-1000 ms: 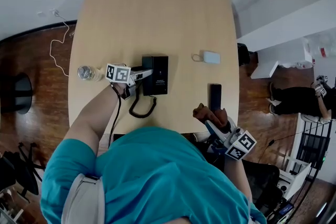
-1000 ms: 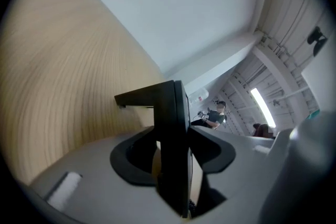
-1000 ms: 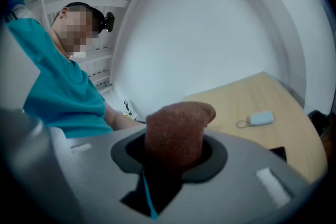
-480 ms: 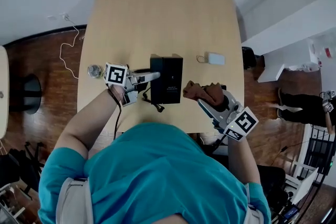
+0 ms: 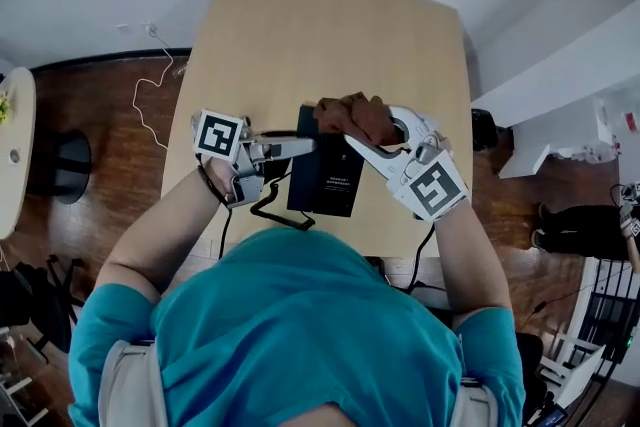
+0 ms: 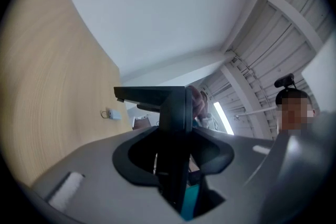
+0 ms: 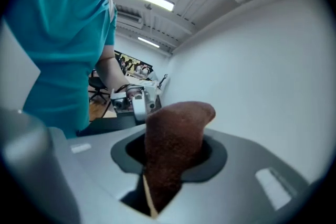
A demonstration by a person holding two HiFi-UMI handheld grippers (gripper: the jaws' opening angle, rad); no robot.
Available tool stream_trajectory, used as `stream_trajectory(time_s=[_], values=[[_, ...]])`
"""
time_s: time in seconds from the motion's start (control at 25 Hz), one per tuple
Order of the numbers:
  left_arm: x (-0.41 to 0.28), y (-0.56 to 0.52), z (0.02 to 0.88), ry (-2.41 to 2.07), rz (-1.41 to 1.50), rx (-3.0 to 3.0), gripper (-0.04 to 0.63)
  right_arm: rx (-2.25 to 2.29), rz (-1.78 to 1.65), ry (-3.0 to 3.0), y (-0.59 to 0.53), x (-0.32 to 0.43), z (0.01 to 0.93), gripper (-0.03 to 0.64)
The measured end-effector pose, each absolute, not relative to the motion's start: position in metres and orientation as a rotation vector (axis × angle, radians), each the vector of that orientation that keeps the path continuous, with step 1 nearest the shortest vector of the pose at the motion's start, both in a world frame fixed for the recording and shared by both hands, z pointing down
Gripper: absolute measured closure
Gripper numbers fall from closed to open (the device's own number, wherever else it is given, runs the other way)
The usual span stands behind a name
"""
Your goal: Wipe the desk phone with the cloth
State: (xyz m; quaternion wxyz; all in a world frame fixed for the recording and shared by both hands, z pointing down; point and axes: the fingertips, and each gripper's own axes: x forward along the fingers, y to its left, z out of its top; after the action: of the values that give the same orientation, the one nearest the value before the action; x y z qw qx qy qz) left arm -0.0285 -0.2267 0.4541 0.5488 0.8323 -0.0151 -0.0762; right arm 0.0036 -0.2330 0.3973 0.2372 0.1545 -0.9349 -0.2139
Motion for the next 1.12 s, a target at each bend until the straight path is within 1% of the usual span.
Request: stream_trajectory(time_s=[0.24, 0.44, 0.6, 0.72, 0.88, 1.0, 1.12], values=[[-0.038, -0.227, 0.44, -0.073, -0.276, 1.94, 0.413, 0.281, -0.615, -2.553, -0.171, -0.005, 0.422, 0.48], [-0.044, -0.235, 0.424, -0.089, -0.353, 1.94, 0.408, 0.137, -0.567, -2.555, -0.118, -0.003, 0.451, 0.481], [-0.052, -0.253, 0.416, -0.108, -0.389, 1.965, 0.405, 0.03, -0.509, -2.529, -0.102, 0.003, 0.467, 0.48], [-0.053, -0.256, 0.415, -0.1, -0.404, 1.951, 0.408, 0.065, -0.504, -2.658, -0.114, 0.006, 0.426, 0.48], [-0.046, -0.245, 0.417, -0.067, -0.364, 1.972, 0.408, 0.425, -0.6, -2.737, -0.196, 0.02, 0.362, 0.48], [-0.04, -0.24, 0.418, -0.05, -0.354, 1.968, 0.408, 0.548, -0.649, -2.648, -0.236, 0.025, 0.357, 0.48], [-0.04, -0.239, 0.418, -0.061, -0.367, 1.953, 0.408, 0.47, -0.634, -2.565, -0.224, 0.028, 0.383, 0.48]])
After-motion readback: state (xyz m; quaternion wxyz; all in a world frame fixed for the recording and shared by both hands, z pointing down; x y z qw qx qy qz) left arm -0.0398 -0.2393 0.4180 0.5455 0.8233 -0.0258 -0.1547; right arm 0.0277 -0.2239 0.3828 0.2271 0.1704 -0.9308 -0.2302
